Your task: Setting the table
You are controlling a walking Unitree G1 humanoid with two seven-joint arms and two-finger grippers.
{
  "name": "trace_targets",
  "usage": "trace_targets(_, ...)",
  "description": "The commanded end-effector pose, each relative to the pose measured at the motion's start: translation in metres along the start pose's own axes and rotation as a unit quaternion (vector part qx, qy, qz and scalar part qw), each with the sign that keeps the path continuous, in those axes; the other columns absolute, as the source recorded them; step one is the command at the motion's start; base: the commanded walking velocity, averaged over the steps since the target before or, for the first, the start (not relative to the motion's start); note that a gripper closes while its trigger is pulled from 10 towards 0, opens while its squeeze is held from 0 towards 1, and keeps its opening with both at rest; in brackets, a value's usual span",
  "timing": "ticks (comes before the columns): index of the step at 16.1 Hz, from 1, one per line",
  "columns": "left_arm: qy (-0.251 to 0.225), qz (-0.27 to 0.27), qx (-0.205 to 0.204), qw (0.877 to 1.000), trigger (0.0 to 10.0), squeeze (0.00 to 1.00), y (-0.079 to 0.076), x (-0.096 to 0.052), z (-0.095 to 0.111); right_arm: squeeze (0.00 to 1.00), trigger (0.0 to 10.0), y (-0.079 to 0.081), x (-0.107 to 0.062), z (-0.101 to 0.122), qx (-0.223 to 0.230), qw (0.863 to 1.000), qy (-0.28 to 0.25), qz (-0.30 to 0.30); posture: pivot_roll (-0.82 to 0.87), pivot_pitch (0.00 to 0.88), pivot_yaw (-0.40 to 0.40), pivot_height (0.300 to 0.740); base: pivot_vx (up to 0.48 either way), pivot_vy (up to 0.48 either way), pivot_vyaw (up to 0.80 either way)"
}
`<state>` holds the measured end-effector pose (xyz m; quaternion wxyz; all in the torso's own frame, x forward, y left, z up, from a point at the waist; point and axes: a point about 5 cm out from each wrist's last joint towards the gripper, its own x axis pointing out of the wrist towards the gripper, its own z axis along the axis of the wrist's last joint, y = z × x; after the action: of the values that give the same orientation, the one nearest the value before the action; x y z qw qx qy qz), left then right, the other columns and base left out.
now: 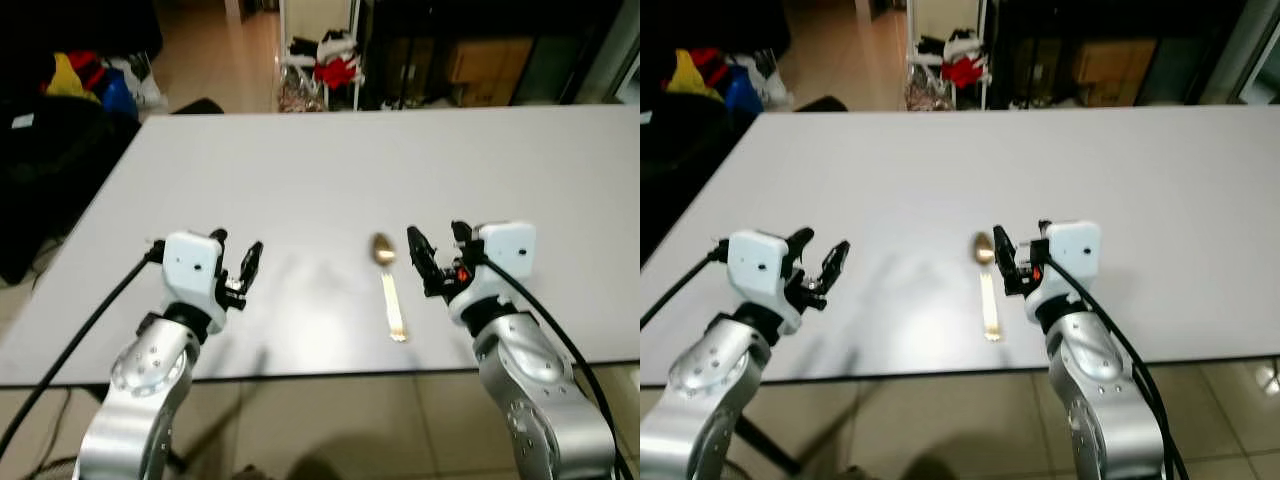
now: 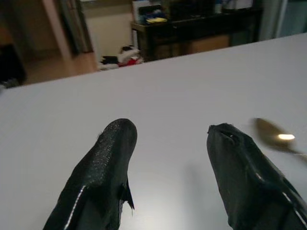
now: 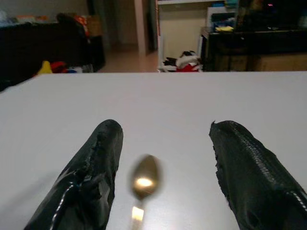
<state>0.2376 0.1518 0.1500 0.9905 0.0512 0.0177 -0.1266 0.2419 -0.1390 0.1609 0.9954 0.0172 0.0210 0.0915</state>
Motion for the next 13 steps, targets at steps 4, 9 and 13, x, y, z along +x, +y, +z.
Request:
trace_targets(4,0.006,0.0,0.01,1.0,10.0,0.0,0.0015,-0.0018,-0.001,0.0,10.0,0.0011,-0.0012,-0.0063,0.01,1.0,0.015,-0.004,0.15,0.0,0.028,0.727,0.0,-0.455,0.0)
trace_targets(9,0.006,0.0,0.01,1.0,10.0,0.0,0.0015,-0.0018,-0.001,0.0,10.0,0.0011,-0.0012,-0.0063,0.01,1.0,0.015,-0.004,0.15,0.0,0.028,0.727,0.0,-0.454,0.0)
trace_targets(13,0.006,0.0,0.01,1.0,10.0,0.0,0.0015,-0.0018,-0.001,0.0,10.0,0.0011,-0.0012,-0.0063,0.01,1.0,0.015,-0.004,0.15,0.0,0.028,0.727,0.0,-0.454,0.0)
